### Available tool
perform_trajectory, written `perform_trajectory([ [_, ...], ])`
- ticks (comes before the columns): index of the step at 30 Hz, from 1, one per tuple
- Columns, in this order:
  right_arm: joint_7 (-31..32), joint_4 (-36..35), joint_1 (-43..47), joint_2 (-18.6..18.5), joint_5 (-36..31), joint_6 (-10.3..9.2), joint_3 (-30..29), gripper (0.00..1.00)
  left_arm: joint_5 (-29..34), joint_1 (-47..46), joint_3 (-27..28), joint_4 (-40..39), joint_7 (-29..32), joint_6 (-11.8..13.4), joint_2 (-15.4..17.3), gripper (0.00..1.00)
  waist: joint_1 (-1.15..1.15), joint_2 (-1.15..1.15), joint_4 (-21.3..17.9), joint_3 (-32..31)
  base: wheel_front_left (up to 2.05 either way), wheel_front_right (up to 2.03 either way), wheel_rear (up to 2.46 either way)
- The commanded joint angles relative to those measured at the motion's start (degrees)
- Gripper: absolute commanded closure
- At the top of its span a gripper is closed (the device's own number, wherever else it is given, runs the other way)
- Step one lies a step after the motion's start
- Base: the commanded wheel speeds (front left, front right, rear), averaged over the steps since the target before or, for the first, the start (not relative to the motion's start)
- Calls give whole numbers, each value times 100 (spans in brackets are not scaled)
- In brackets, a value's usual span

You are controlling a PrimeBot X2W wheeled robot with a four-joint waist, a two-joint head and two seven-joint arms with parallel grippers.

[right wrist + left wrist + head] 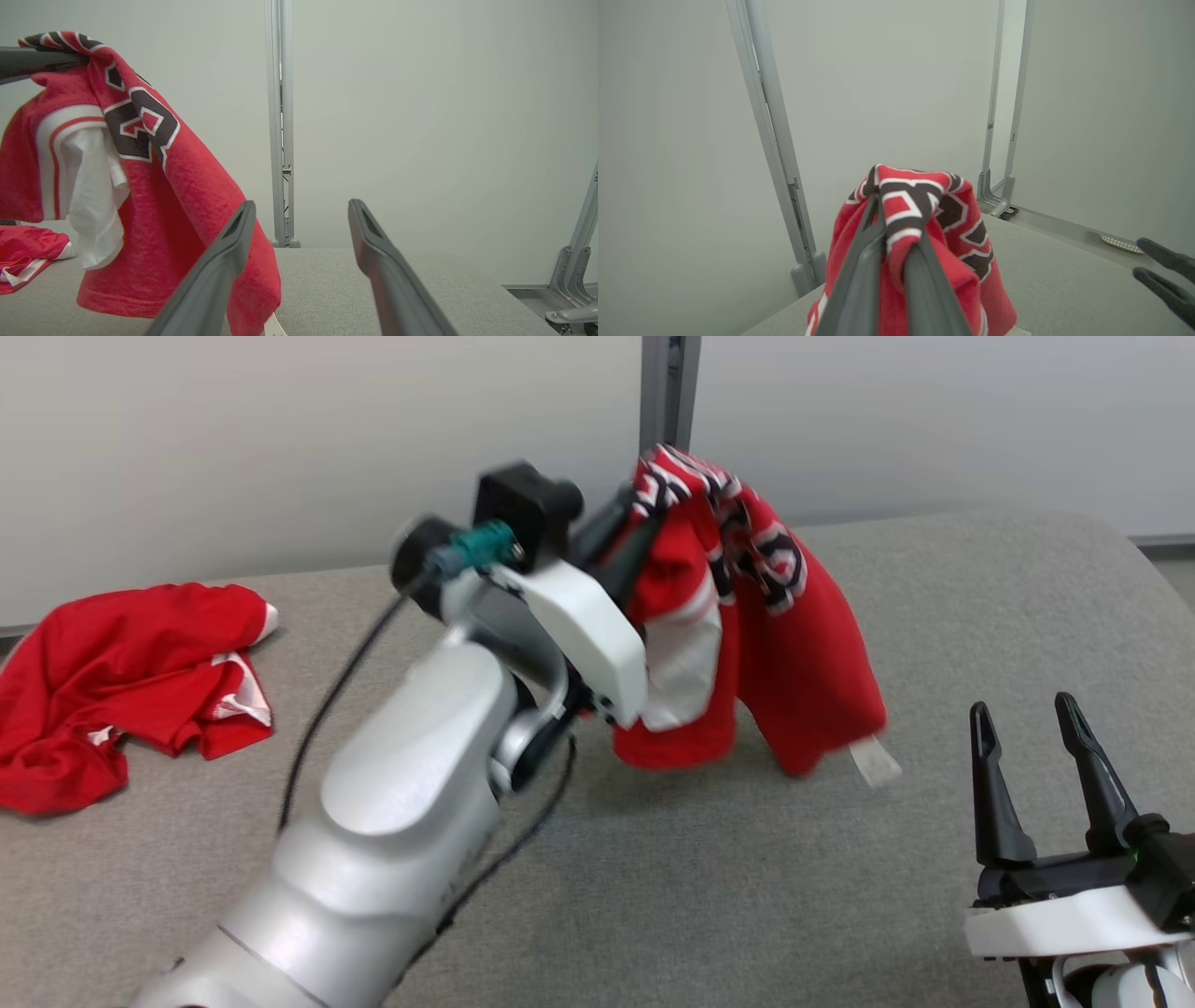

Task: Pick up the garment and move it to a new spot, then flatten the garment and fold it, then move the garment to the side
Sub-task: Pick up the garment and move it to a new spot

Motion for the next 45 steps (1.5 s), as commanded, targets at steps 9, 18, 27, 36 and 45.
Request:
perform_trajectory([
  [9, -2, 49, -330, -29, 126, 3, 97, 0, -802, 402, -789, 1131, -27, 865, 33, 100, 0, 0, -325, 562, 0, 0, 0],
  [18, -2, 100, -483, -30, 162, 3, 169, 0, -1088, 211, -683, 2503, -461, 955, 27, 100, 0, 0, -440, 800, 0, 0, 0],
  [27, -2, 161, -465, -30, 123, 3, 175, 0, -1292, 196, -729, 3082, -936, 556, 27, 0, 0, 0, -417, 760, 0, 0, 0],
  [36, -2, 195, -318, -31, 26, 3, 131, 0, -1182, 437, -541, 3026, -1332, 206, 76, 0, 0, 0, -140, 426, 0, 0, 0],
  [45, -2, 196, -21, -30, -100, 3, 60, 0, -472, 1733, 696, 1326, -1328, 426, 413, 0, 0, 0, 203, 11, 0, 0, 0],
])
